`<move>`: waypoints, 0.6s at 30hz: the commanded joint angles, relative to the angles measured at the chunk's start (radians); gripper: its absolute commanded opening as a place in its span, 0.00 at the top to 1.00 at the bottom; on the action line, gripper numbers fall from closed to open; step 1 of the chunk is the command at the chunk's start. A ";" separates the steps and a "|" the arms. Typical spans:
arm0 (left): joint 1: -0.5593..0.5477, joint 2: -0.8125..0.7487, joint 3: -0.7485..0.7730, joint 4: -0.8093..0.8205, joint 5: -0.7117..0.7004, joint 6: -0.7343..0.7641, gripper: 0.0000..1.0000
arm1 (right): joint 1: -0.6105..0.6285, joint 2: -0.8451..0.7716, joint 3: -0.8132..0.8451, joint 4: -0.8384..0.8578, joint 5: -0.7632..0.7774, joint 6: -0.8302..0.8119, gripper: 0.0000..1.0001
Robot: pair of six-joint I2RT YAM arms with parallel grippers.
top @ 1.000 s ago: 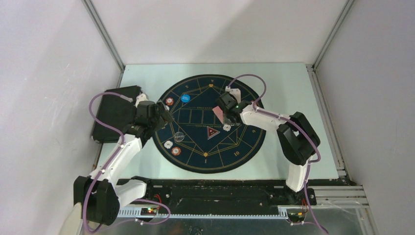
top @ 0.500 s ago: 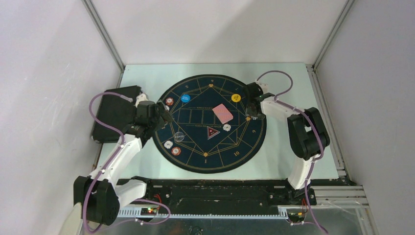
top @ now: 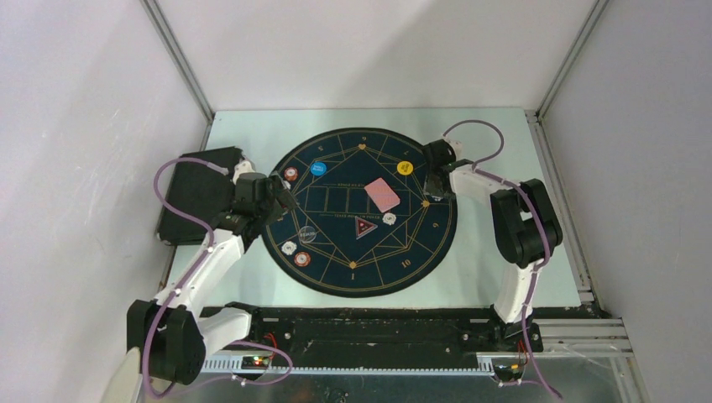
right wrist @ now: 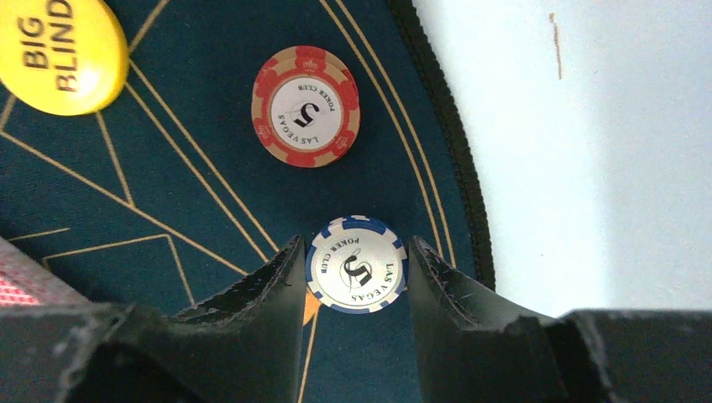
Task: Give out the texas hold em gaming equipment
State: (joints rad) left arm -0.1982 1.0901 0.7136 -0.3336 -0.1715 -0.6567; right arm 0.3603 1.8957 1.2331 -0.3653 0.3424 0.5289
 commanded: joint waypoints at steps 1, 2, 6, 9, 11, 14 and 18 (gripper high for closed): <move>0.001 -0.003 -0.003 0.029 0.007 0.000 0.00 | 0.005 0.030 0.025 0.034 0.008 -0.014 1.00; 0.001 -0.003 -0.003 0.030 0.007 0.000 0.00 | 0.011 0.032 0.026 0.033 0.017 -0.016 1.00; 0.000 -0.001 -0.003 0.034 0.010 0.000 0.00 | 0.014 0.050 0.026 0.036 0.026 -0.018 1.00; 0.001 0.001 -0.005 0.033 0.009 0.000 0.00 | 0.011 0.061 0.025 0.048 0.025 -0.017 0.98; 0.001 0.001 -0.005 0.034 0.010 0.000 0.00 | 0.008 0.068 0.029 0.051 0.024 -0.017 0.96; 0.000 0.002 -0.005 0.036 0.013 0.000 0.00 | 0.006 0.086 0.046 0.041 0.023 -0.014 0.87; 0.000 0.000 -0.006 0.034 0.012 0.000 0.00 | 0.008 0.085 0.052 0.024 0.025 -0.010 0.60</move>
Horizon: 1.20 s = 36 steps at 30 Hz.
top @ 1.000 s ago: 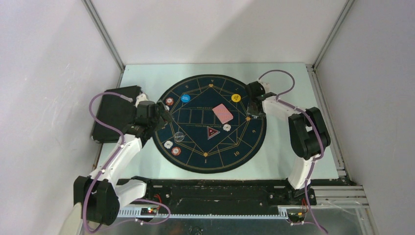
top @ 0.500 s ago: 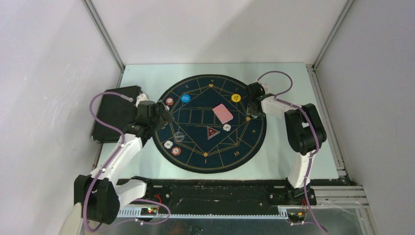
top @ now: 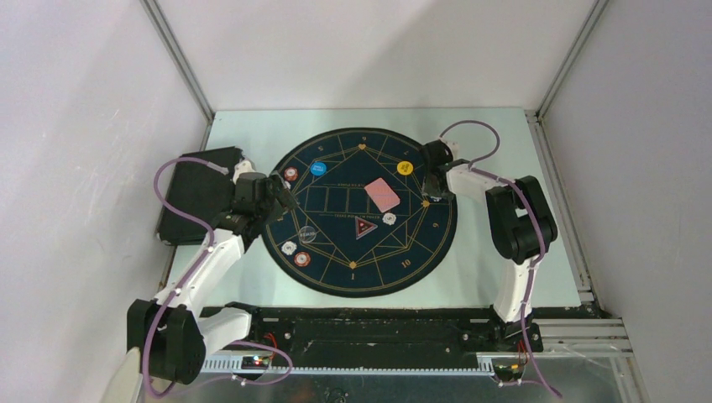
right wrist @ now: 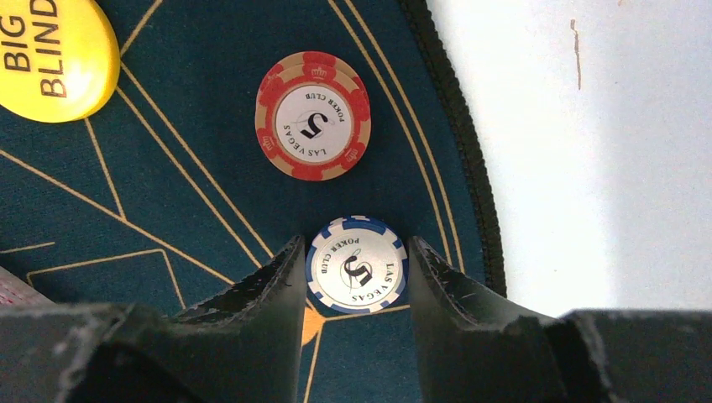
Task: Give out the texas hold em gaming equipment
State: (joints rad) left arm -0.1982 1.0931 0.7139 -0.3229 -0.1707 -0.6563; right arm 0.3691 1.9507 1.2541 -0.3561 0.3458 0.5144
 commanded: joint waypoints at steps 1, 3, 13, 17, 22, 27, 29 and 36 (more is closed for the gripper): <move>0.001 -0.004 -0.007 0.023 0.011 0.000 0.00 | 0.002 0.023 0.031 0.012 0.021 0.001 0.55; 0.001 -0.005 -0.007 0.023 0.013 0.001 0.00 | 0.006 0.003 0.031 -0.006 0.020 0.007 0.45; 0.000 -0.024 -0.013 0.018 0.016 0.001 0.00 | 0.095 -0.144 0.031 -0.150 0.148 0.048 0.28; 0.001 -0.029 -0.014 0.015 0.018 0.003 0.00 | 0.161 -0.179 0.030 -0.204 0.158 0.040 0.27; 0.001 -0.037 -0.016 0.019 0.021 0.003 0.00 | 0.276 -0.176 0.005 -0.132 -0.068 -0.007 0.24; 0.001 -0.043 -0.020 0.017 0.022 0.003 0.00 | 0.318 -0.135 0.004 -0.039 -0.179 -0.027 0.21; 0.001 -0.044 -0.022 0.018 0.023 0.002 0.00 | 0.325 -0.122 0.004 -0.017 -0.207 -0.036 0.20; 0.001 -0.041 -0.022 0.023 0.031 0.003 0.00 | 0.358 -0.037 0.051 -0.060 -0.125 -0.049 0.25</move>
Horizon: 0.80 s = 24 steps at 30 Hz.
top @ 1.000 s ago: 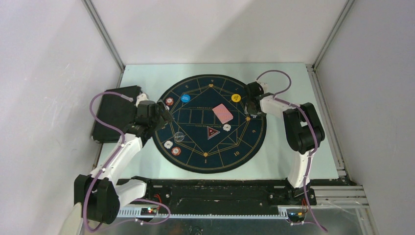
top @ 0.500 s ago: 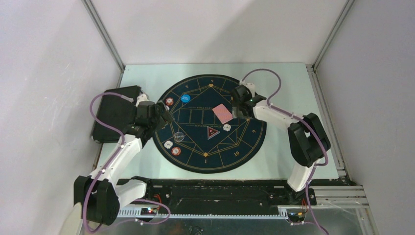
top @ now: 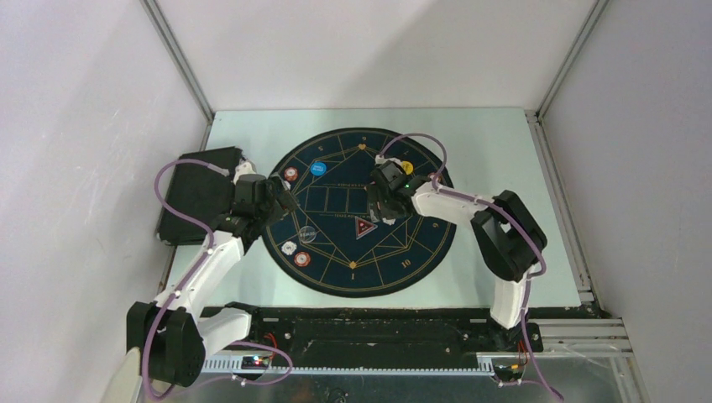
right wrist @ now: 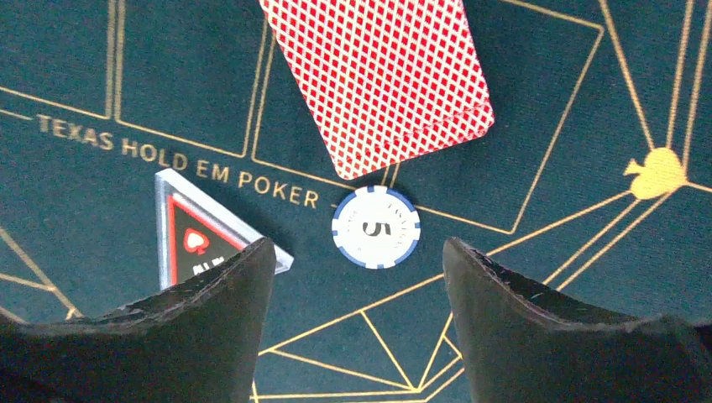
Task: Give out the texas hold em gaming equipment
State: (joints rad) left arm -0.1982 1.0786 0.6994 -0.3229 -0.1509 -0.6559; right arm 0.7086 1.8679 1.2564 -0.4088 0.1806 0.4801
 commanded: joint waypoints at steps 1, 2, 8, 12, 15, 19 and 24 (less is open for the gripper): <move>0.000 -0.026 -0.008 0.023 0.011 0.002 0.00 | 0.020 0.060 0.052 -0.010 0.054 -0.008 0.26; 0.000 -0.026 -0.008 0.022 0.011 0.002 0.00 | 0.020 0.066 0.053 -0.012 0.059 -0.006 0.27; 0.000 -0.023 -0.006 0.022 0.014 0.002 0.00 | 0.020 0.109 0.054 -0.023 0.079 0.025 0.45; 0.001 -0.021 -0.005 0.025 0.014 0.002 0.00 | 0.019 0.126 0.054 -0.035 0.106 0.048 0.51; 0.000 -0.017 -0.003 0.023 0.017 0.002 0.00 | 0.014 0.138 0.054 -0.036 0.118 0.064 0.49; 0.000 -0.017 -0.002 0.024 0.017 0.002 0.00 | 0.008 0.149 0.055 -0.037 0.124 0.078 0.50; 0.001 -0.014 0.001 0.024 0.017 0.002 0.00 | 0.011 0.137 0.055 -0.052 0.163 0.075 0.64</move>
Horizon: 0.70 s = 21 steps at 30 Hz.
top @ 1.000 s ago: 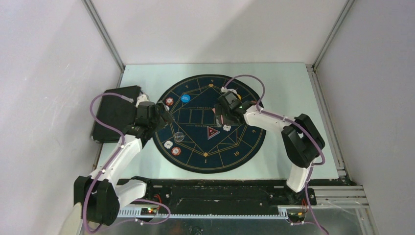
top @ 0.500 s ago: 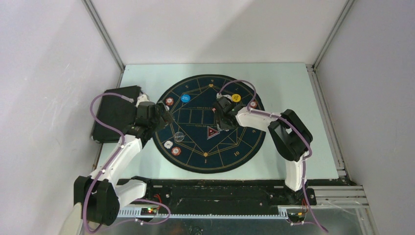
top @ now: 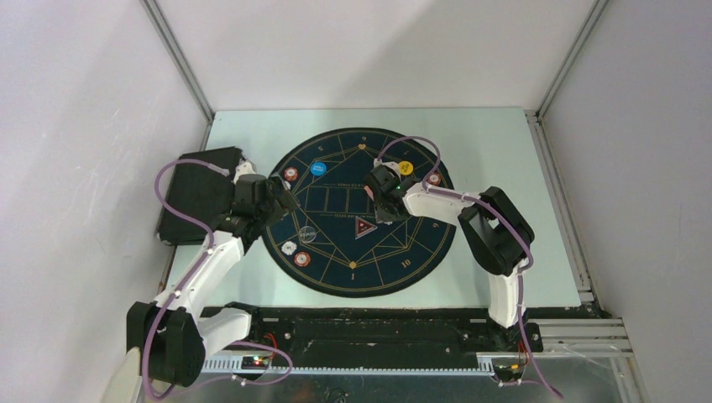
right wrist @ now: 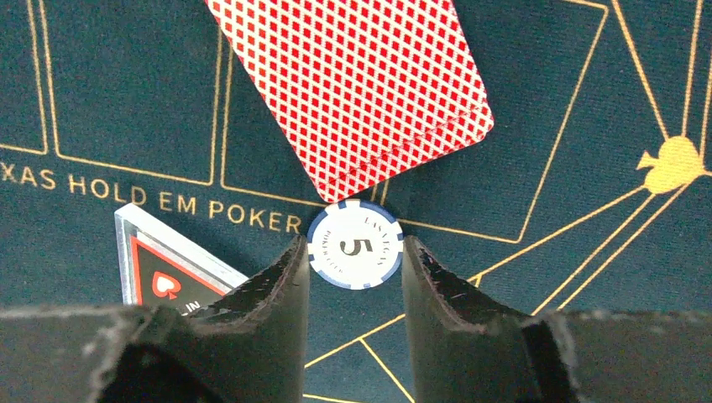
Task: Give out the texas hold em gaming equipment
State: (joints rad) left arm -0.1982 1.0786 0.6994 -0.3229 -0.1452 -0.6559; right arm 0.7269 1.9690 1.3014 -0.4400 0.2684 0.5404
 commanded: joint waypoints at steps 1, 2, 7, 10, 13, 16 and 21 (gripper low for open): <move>0.001 -0.011 0.002 0.023 0.011 0.002 0.00 | -0.007 0.030 0.009 -0.026 0.078 0.014 0.69; 0.002 -0.009 0.003 0.022 0.010 0.002 0.00 | -0.006 0.015 0.009 -0.028 0.088 0.012 0.70; 0.000 -0.009 0.005 0.021 0.012 0.004 0.00 | -0.002 -0.066 0.009 -0.036 0.129 -0.003 0.72; 0.000 -0.012 0.003 0.021 0.012 0.004 0.00 | -0.004 -0.100 0.009 -0.046 0.139 -0.001 0.72; 0.000 -0.012 0.002 0.021 0.012 0.004 0.00 | -0.015 -0.130 0.010 -0.064 0.141 0.003 0.72; 0.001 -0.012 0.002 0.020 0.012 0.004 0.00 | -0.046 -0.151 -0.004 -0.065 0.140 0.008 0.72; 0.000 -0.012 0.002 0.022 0.011 0.004 0.00 | -0.125 -0.201 -0.053 -0.062 0.145 0.014 0.72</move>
State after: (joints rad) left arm -0.1982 1.0786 0.6994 -0.3229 -0.1448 -0.6556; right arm 0.6666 1.8347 1.2839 -0.4992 0.3729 0.5419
